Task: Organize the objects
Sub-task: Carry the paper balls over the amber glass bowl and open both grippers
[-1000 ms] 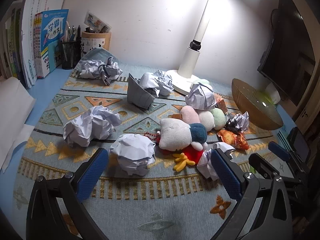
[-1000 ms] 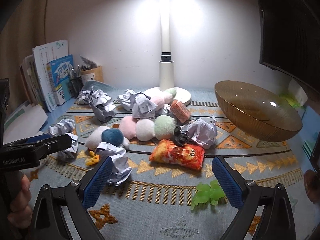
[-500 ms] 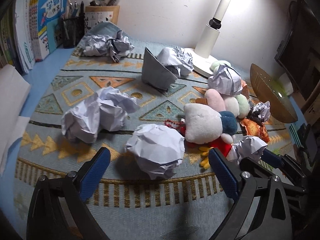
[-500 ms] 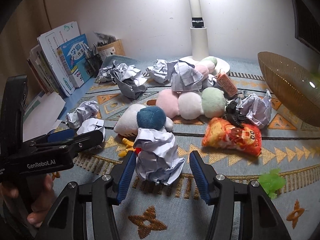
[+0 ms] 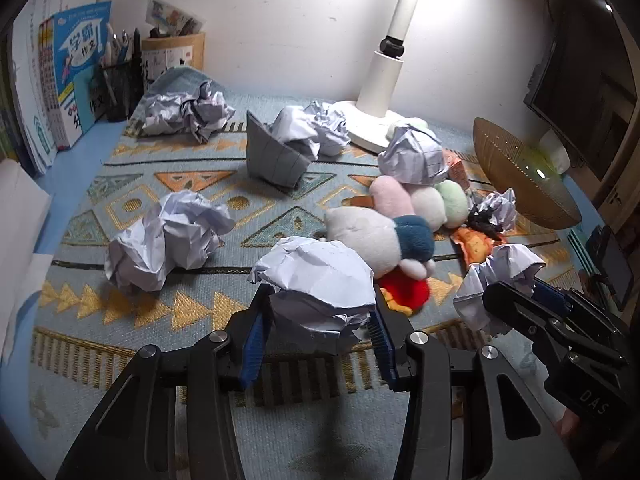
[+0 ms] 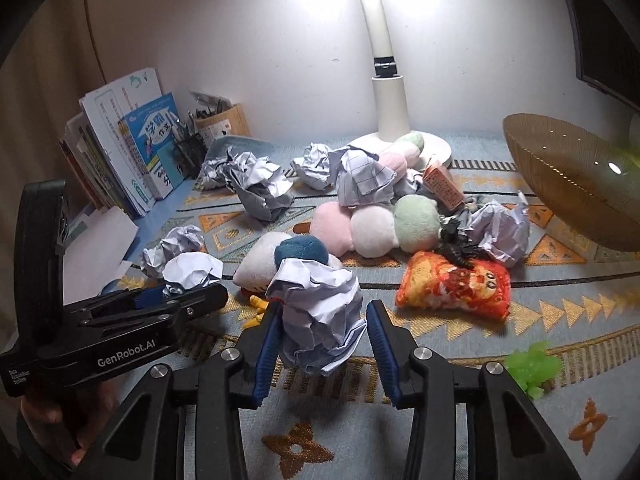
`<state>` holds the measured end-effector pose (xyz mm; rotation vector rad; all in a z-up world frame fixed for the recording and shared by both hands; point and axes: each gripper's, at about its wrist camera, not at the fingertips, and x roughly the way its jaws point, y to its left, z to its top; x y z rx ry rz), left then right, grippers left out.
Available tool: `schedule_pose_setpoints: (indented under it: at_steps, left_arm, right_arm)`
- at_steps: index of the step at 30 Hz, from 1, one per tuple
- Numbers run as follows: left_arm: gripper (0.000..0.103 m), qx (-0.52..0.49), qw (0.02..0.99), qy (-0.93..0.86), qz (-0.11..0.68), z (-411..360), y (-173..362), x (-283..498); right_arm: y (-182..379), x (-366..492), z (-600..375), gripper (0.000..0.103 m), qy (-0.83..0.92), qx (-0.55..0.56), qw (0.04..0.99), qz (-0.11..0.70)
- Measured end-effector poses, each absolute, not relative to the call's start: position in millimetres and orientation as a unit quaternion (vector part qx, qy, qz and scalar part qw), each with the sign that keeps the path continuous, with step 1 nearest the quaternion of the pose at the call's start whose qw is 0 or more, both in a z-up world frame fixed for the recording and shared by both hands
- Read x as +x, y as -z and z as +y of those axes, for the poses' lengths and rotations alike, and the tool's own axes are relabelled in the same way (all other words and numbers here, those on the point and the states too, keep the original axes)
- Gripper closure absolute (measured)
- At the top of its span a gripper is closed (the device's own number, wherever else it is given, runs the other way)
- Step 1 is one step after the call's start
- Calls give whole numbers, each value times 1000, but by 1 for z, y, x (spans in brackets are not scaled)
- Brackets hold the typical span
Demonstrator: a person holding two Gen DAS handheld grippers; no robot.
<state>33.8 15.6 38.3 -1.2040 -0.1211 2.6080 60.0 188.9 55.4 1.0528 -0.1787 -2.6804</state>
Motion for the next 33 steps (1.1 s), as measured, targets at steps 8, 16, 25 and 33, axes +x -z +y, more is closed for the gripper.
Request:
schedule_pose_setpoints:
  at_steps: [8,16,25,33]
  left_arm:
    - [60,-338,223,-914,11,108,-129,33]
    - [60,-313,314,-896,-5,224,-141,-19]
    - [39,-337,313,-888,-2,277,-114,-67]
    - [29,-319,308,-896,-26,246,-131,-49]
  right_arm:
    - [-132,85,259,61,951,298,42,-75]
    - [-165,68,363,61,950,270,-110,-115]
    - [-138,18,418,51,927,308,-179,-121]
    - [-151,38,422,36,938,279,-162,-128]
